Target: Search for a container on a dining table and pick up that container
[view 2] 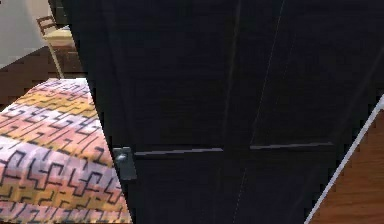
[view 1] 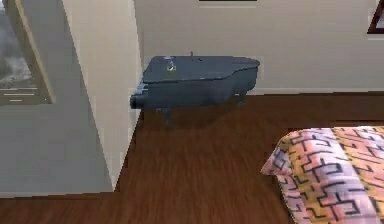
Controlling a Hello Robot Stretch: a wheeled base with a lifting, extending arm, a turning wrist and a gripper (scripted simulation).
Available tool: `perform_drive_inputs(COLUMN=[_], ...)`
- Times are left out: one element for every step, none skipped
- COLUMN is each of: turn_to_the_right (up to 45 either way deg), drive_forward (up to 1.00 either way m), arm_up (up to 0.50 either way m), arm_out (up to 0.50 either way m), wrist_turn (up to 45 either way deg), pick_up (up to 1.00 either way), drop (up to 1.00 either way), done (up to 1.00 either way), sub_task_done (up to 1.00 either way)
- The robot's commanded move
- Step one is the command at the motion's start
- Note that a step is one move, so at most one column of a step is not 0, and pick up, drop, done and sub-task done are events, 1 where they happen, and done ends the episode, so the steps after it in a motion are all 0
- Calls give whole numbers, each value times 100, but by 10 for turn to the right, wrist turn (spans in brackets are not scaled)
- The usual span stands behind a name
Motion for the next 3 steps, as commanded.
perform_drive_inputs(turn_to_the_right=[0,30,0], drive_forward=[50,0,90], arm_up=[0,0,0], arm_out=[0,0,0], wrist_turn=[0,0,0], pick_up=[0,0,0], drop=[0,0,0], done=[0,0,0], sub_task_done=[0,0,0])
